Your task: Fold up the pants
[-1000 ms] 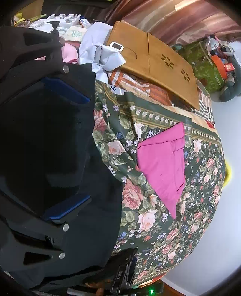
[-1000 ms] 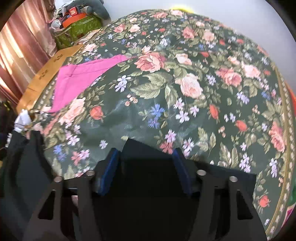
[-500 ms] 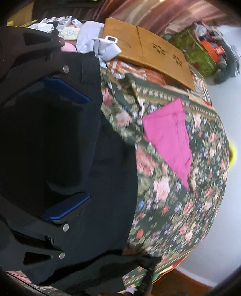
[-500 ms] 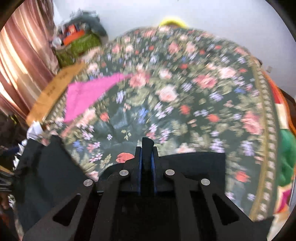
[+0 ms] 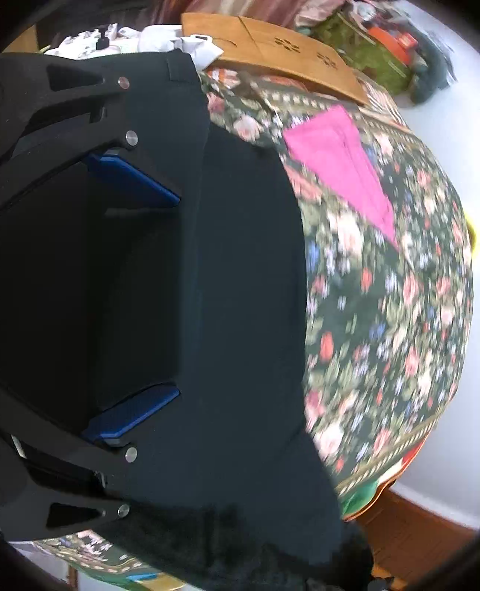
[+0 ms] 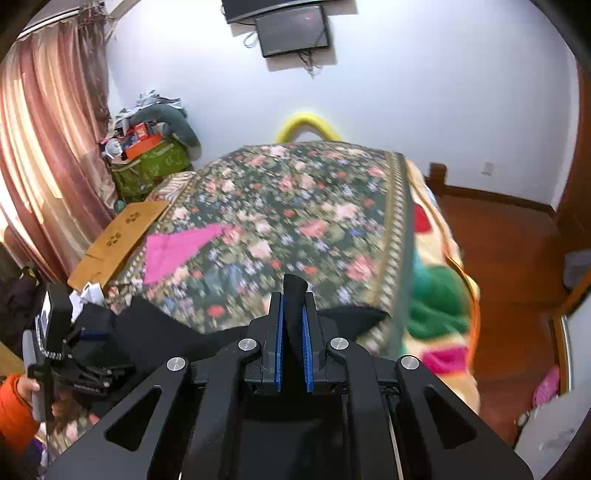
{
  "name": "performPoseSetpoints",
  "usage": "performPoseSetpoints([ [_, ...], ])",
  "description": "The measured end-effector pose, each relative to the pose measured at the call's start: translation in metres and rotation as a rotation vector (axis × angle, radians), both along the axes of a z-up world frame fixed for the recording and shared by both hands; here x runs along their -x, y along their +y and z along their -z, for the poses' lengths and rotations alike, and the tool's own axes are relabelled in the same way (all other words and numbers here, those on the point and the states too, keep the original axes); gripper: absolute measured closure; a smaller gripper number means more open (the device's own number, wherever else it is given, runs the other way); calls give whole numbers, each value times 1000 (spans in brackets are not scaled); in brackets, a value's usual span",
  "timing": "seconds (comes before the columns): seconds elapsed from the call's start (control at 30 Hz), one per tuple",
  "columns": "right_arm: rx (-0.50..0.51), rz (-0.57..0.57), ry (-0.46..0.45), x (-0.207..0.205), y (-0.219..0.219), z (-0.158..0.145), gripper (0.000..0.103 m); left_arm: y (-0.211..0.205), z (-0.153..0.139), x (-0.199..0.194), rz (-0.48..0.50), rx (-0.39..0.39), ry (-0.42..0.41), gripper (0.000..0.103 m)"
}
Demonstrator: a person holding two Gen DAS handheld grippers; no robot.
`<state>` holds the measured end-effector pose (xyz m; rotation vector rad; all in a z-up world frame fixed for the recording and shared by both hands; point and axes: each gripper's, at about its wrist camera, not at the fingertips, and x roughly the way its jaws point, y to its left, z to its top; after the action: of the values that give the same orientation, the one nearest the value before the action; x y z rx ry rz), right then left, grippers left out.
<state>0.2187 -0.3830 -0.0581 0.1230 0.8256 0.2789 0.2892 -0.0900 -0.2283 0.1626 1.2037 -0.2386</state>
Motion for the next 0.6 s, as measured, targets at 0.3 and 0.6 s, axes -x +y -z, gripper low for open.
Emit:
performPoseSetpoints([
  [0.3,0,46,144,54,-29,70,95,-44,2,23,89,-22,6,5],
  [0.6,53,99,226,95,-38,105,92,-48,5,28,66,9,-1,5],
])
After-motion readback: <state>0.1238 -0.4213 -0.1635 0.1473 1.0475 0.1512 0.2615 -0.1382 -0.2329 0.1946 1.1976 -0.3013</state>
